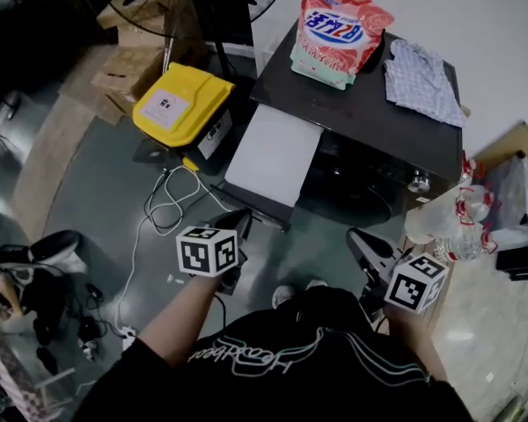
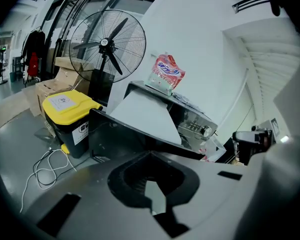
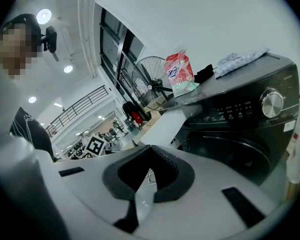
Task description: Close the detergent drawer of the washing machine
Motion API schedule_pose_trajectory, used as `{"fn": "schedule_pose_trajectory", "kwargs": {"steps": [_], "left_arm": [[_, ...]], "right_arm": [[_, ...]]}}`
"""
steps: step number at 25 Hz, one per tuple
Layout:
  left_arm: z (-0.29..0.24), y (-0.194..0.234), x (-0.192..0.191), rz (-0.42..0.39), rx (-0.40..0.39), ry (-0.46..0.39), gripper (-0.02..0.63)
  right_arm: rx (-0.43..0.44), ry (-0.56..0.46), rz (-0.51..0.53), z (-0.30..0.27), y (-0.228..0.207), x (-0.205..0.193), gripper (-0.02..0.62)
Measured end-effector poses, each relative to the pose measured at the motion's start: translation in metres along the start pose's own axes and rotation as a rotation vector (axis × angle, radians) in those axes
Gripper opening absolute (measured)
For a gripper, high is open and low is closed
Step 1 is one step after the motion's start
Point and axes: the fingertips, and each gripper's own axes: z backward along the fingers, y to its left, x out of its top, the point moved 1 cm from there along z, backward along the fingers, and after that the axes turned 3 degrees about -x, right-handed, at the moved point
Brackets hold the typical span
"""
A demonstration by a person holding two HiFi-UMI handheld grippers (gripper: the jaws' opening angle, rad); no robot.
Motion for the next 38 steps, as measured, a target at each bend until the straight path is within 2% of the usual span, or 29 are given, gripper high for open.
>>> {"fn": "schedule_pose_trajectory", "kwargs": {"steps": [10,20,38], "left_arm": [[0.001,-0.002,0.003,0.022,0.008,0.017,0.023],[0.003,-0.005,0.015,0.014,0.037,-0.014,0.023],[-0.019,-0.006,0.035,0.041,0.051,-0.044,0.023]], "right_arm": [[0.018,0.003,-0.029,-0.009,-0.009,0.002,0.027],[0.026,-0.004,-0.052,-0.020,-0.025,0.012,0.027],[0.053,0.054,-0.012,-0.040,-0.042,0.029,0.027]]}}
